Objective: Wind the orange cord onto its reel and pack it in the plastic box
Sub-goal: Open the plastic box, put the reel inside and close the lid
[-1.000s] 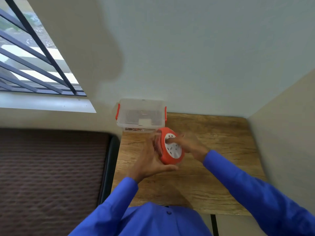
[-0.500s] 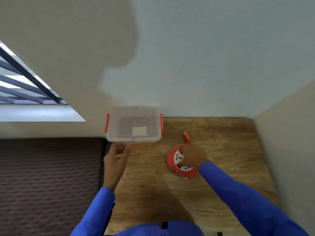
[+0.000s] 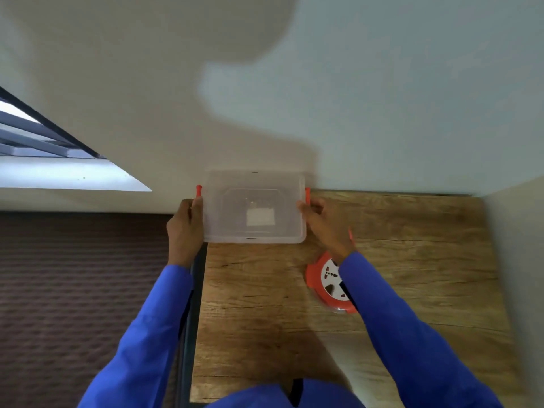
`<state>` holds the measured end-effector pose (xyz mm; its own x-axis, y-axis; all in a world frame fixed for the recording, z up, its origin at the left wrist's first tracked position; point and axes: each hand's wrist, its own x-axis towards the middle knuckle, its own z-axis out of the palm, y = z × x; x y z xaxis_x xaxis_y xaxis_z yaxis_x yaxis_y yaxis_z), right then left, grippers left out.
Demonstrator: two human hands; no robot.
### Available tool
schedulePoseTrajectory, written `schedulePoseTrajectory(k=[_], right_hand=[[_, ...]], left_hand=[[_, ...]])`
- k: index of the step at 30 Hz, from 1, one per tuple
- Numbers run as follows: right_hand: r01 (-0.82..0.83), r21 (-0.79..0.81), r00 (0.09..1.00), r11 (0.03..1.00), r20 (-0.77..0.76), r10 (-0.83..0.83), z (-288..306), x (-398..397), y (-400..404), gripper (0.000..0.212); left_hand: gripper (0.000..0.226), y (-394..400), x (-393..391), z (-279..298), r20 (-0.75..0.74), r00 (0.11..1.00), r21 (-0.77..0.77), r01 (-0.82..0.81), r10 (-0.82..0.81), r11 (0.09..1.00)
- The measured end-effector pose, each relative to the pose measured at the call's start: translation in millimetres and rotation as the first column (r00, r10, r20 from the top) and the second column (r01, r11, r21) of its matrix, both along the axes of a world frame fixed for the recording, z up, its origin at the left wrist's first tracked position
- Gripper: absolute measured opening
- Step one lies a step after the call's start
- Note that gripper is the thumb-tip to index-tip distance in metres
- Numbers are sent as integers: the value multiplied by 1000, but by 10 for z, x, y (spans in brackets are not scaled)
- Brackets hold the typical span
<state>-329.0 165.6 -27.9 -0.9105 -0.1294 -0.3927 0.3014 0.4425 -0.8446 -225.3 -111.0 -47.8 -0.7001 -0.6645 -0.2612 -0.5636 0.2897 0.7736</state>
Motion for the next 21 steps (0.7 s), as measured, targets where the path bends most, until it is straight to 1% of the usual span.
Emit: schedulePoseTrajectory(k=[2,3,5,6,8,10,12,13,15,16,17,19,20,21], right_hand=[[74,-65,996,995,59,-70,-89,-5,22,25],[148,-115,982,982,137,-132,-122,-21,44,28],[320,-224,906,921,358,-228,-198,-64,100,35],[364,-270,872,891,435,-224,-223,-82,129,38],[411,-383,835,827,522,-173,-263,-97,157,40],[486,-474,793,734,592,-143,-285,-98,145,43],[544,-522,755,657,647,-110,-318,-95,153,46],[563,-539,739,627,668,-90,-341,-110,164,48],[571,-576,728,585,685,-36,-317,-129,191,50],[563,-591,725,577,688,-3,-300,-131,205,51],[540,-603,730,587,682,30,-279,-134,206,54],[458,-598,760,658,647,59,-251,-131,184,64],[436,-569,764,697,643,47,-241,-126,173,69],[435,-558,765,707,643,37,-239,-129,169,69]], left_hand=[[46,-35,-34,-42,31,999,-27,-33,34,999],[48,-38,-52,-57,47,996,-12,-76,76,997],[48,-27,-78,-94,63,990,44,-129,126,991],[43,-12,-90,-101,40,991,58,-129,127,990],[31,43,-102,-77,-41,991,28,-124,126,992],[38,85,-86,-42,-91,992,-33,-94,91,995],[40,112,-44,-43,-68,997,-95,17,-23,995],[40,122,-27,-54,-57,996,-93,66,-72,993],[37,121,-7,-37,-77,995,0,69,-69,998],[36,104,-10,-19,-78,995,21,63,-61,998],[34,79,-22,0,-68,995,-3,76,-76,997],[25,11,-63,44,-47,990,-133,125,-132,983],[24,-21,-88,58,-43,987,-183,145,-155,972],[26,-43,-107,62,-32,984,-207,163,-174,965]])
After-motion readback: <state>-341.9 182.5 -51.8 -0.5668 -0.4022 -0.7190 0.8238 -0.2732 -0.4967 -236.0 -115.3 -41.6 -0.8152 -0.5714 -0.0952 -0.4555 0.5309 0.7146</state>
